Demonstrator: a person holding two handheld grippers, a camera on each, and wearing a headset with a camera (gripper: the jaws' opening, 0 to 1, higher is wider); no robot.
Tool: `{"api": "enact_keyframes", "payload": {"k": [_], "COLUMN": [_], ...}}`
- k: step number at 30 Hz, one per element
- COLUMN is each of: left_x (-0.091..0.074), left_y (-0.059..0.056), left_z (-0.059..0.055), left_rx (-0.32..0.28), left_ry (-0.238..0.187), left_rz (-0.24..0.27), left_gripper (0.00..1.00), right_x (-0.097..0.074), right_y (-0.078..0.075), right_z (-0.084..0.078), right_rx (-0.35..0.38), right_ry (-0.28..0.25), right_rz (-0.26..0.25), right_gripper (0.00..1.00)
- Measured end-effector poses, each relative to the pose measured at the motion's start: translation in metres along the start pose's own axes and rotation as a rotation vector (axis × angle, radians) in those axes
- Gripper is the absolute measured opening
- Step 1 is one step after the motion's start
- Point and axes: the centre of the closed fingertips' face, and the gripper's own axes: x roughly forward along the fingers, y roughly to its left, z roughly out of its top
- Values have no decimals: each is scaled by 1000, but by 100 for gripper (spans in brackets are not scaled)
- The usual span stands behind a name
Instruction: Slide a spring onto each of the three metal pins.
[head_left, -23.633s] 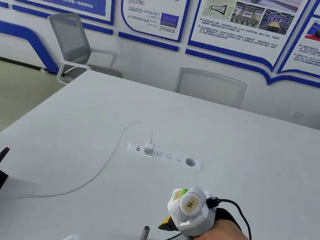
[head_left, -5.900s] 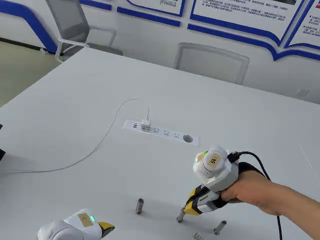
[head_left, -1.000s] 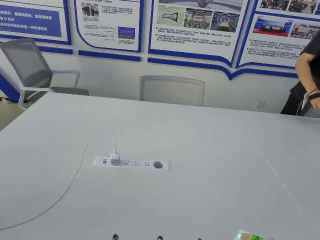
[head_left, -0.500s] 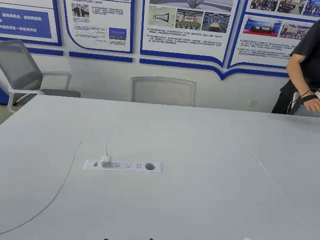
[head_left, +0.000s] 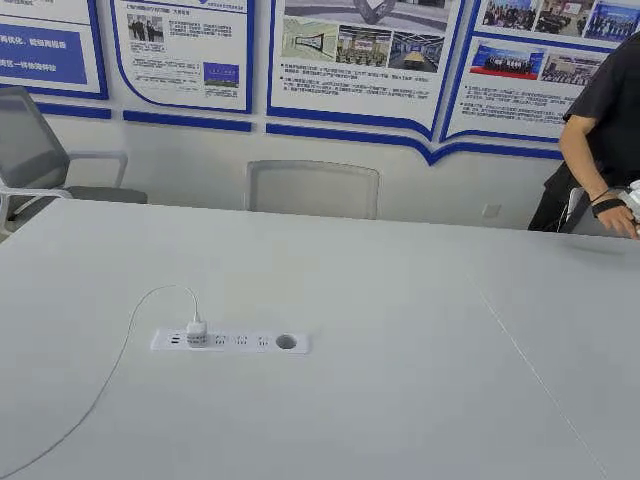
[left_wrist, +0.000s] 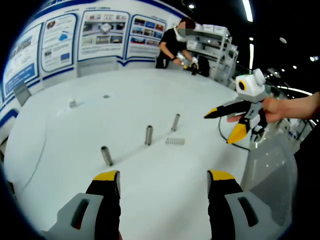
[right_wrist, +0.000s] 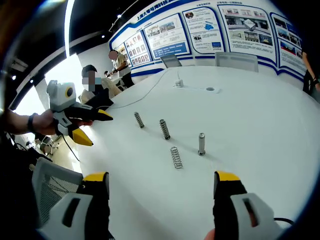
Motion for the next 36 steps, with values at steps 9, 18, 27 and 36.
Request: {"api": "enact_keyframes", "payload": {"k": [9, 18, 27, 36], "left_x": [12, 23, 42, 59], "left_y": [-9, -15, -31, -41], "left_z": [2, 6, 15, 25], "left_rx": [15, 52, 137, 210], "left_ry": [12, 37, 68, 88], "left_rz": [-24, -52, -110, -161], "left_gripper": [73, 73, 73, 73], "right_x": [-7, -13, -23, -27], "right_y": [-4, -8, -8, -7], "right_z": [-5, -13, -20, -24], "right_rx": [18, 42, 48, 61], "right_ry": [-6, -11, -16, -19], "right_rz": [-10, -22, -35, -41], "right_gripper": [88, 89, 89, 89]}}
